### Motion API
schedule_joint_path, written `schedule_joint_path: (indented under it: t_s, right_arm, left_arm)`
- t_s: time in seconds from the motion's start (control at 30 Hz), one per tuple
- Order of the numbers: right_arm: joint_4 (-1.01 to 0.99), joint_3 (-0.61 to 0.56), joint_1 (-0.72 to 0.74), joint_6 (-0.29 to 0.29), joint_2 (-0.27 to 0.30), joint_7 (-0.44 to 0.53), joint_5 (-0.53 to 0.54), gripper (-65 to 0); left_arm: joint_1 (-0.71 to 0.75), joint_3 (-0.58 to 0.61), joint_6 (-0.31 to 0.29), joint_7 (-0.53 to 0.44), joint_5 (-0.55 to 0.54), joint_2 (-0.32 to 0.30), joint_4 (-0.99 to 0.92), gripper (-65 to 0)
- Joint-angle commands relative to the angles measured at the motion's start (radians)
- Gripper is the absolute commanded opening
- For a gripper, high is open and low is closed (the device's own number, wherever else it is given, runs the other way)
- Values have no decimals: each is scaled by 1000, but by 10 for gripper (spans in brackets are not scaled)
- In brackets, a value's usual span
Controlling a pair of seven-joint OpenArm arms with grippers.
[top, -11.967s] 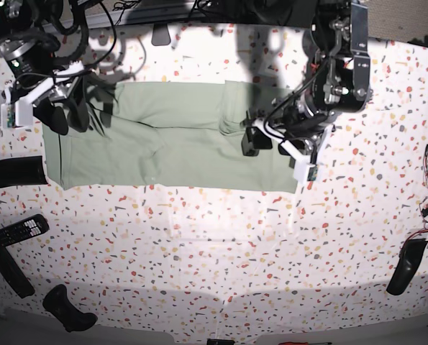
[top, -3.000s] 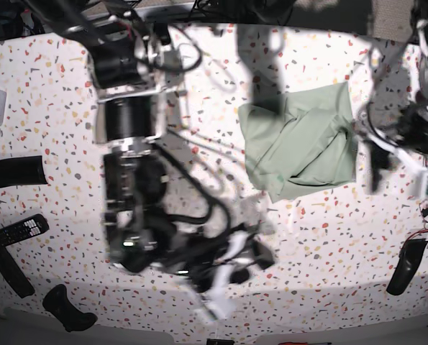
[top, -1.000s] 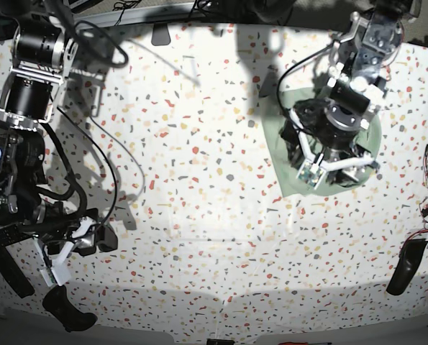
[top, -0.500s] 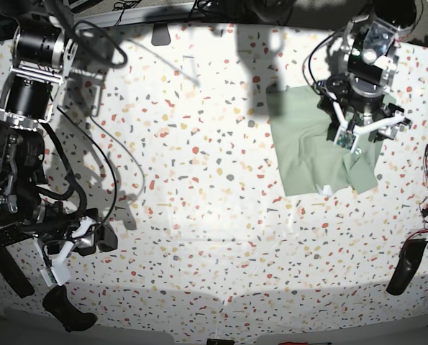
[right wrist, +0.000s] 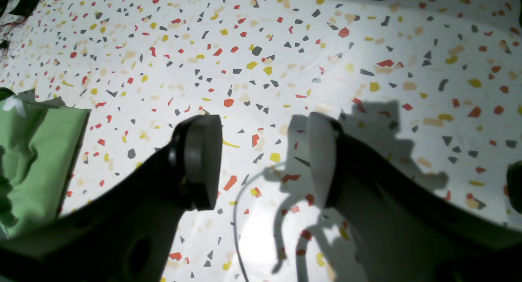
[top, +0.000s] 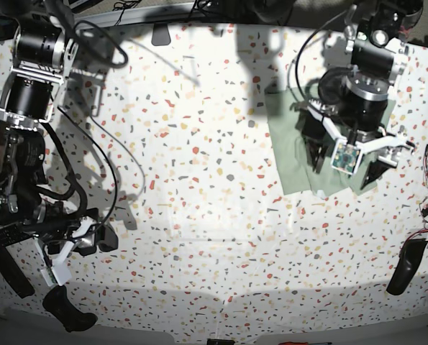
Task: Fold the T-shirt properly
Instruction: 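Grasp and smooth the folded shirt edges with the left gripper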
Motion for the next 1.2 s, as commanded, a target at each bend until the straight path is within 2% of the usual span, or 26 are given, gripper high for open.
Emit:
schedule_joint_path:
  t_s: [0.0,0.1,0.23,0.4,0.5,0.7,0.87,1.07,1.17]
  right_arm:
    - [16,5,28,6,13,23,18,-325]
    - [16,5,28,6,13,23,18,-325]
    - [16,5,28,6,13,20,18,-325]
    - [16,5,27,6,13,-3,18,-325]
    - [16,5,27,6,13,-6,18,-325]
    - [16,5,27,6,13,3,18,-325]
    - [16,5,28,6,13,16,18,-325]
    - [16,5,27,6,13,13,18,-325]
    - [16,5,27,6,13,10,18,-325]
  left_arm:
    - [-24,-5,11,-34,10,-5,3,-223]
    - [-77,-5,11,-71,-8,27,-79,-223]
    - [-163,-5,11,-185,-61,123,-263,-223]
    - [-206,-5,14,-204,-142,216,-440,-225]
    - [-195,-5,14,-239,-144,221,-505,-226]
    - [-190,-6,14,-236,-145,221,-460,-299]
    - [-187,-7,15,-209,-148,221,-408,-298]
    - [-115,-35,14,-281,-144,219,-418,-298]
    - [-110,-80,15,-255,-145,204,-417,-298]
